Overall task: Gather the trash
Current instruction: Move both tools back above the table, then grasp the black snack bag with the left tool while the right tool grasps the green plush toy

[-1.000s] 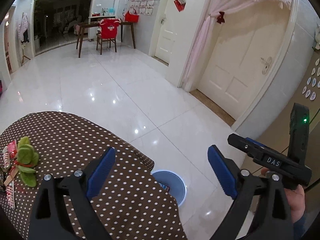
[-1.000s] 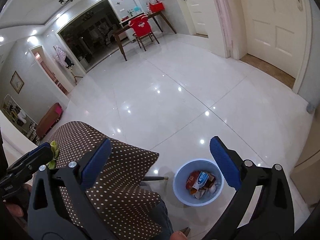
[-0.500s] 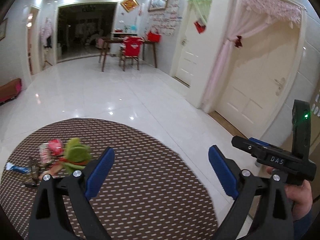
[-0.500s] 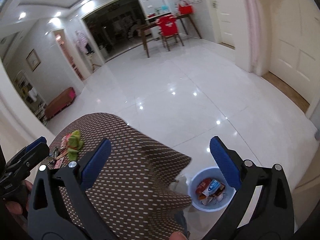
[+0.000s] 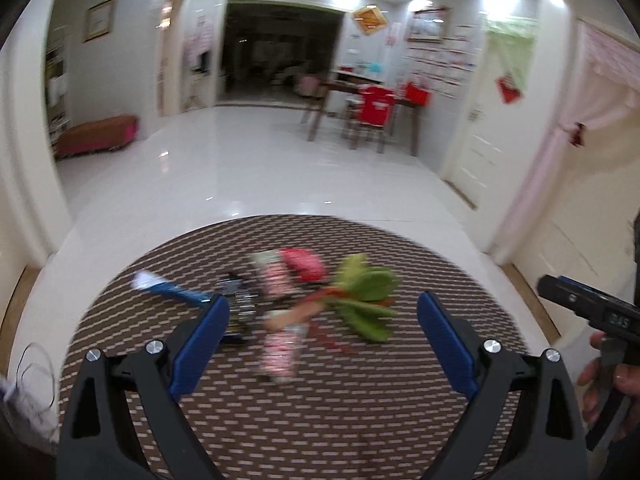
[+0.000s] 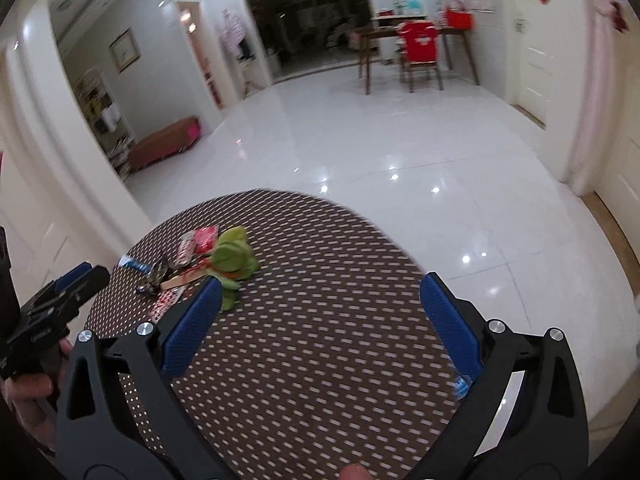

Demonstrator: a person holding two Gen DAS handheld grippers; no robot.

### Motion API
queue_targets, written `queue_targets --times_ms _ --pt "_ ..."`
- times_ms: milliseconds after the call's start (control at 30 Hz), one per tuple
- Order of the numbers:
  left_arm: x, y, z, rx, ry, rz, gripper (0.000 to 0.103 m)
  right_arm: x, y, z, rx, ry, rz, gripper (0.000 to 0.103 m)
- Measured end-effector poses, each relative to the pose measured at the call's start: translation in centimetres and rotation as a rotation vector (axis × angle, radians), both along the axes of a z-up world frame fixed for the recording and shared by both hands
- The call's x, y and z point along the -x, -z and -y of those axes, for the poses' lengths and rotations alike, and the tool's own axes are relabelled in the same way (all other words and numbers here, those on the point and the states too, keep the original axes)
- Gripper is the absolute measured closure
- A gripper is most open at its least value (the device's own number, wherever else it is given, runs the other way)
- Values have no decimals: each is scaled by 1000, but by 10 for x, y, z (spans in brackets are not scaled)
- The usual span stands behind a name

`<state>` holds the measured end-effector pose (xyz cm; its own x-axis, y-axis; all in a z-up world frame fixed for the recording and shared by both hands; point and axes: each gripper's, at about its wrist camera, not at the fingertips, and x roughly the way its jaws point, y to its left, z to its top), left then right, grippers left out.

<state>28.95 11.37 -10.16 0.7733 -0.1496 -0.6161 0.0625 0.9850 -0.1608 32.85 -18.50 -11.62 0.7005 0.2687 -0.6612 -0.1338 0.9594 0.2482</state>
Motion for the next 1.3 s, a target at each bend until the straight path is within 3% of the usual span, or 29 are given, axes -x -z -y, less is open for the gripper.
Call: queue_targets --times_ms 200,533,667,700,767,833,900,1000,1300 --pt "-18 23 -49 -26 -102 -46 10 -28 21 -50 16 -91 -45 6" --pt "-62 74 -68 -80 -103 -172 11 -76 63 -109 50 -215 -125 6" --pt "-79 91 -66 -91 -66 -232 37 -94 78 -128 72 -258 -148 6" --pt "-79 93 -65 -94 -61 -227 38 -98 82 -133 79 -266 -154 6" --pt "-80 94 -61 -104 -47 -221 52 -103 91 -139 91 -278 -165 9" --pt "-79 93 -57 -81 -27 -225 68 -104 97 -141 94 -294 -172 37" --pt "-76 90 -53 -77 -27 -223 74 -99 97 -140 108 -294 -160 61" --pt "-69 89 -49 -71 -38 -220 80 -90 91 -125 65 -299 -155 86" --pt "-35 65 -40 -51 -71 -164 81 -46 68 -70 -27 -257 -101 89"
